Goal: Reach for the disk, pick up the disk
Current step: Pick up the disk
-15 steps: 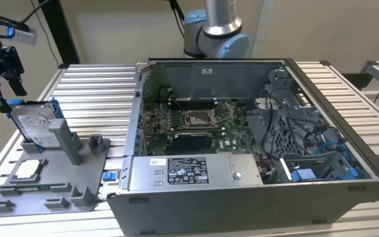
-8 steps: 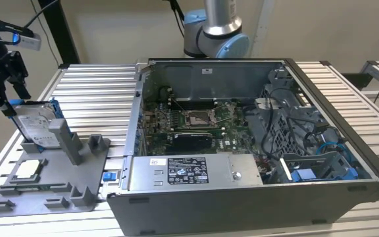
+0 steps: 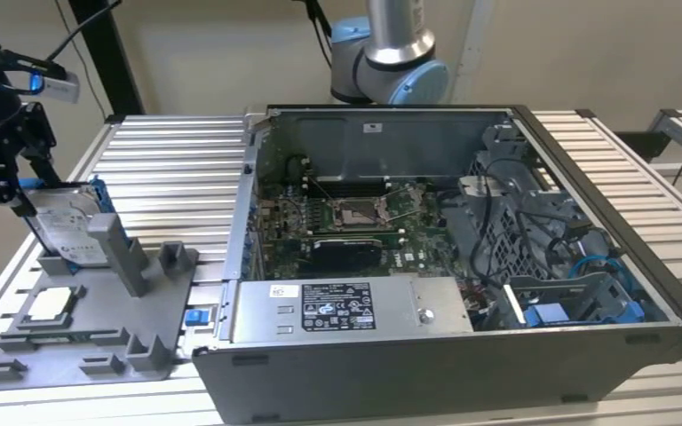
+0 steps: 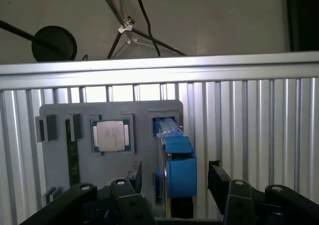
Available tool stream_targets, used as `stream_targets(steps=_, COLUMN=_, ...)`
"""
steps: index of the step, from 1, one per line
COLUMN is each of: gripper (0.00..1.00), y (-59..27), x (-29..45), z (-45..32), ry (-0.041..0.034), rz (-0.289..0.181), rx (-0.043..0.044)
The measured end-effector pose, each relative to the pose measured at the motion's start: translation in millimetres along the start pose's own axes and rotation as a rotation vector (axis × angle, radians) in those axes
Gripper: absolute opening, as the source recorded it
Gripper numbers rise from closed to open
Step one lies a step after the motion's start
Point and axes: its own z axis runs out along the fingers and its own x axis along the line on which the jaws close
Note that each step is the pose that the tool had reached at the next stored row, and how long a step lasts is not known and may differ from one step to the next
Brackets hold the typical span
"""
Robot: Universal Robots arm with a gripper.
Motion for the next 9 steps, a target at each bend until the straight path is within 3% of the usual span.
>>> stream_targets(steps=4, gripper=1.00, y=0.0, x=0.1, z=6.4, ry=-0.0036, rz=0.000, rx=-0.0002)
stream_targets(steps=9, gripper=1.00, y=0.0, x=0.1, z=6.7, ry=-0.0037, rz=0.000, rx=0.0004)
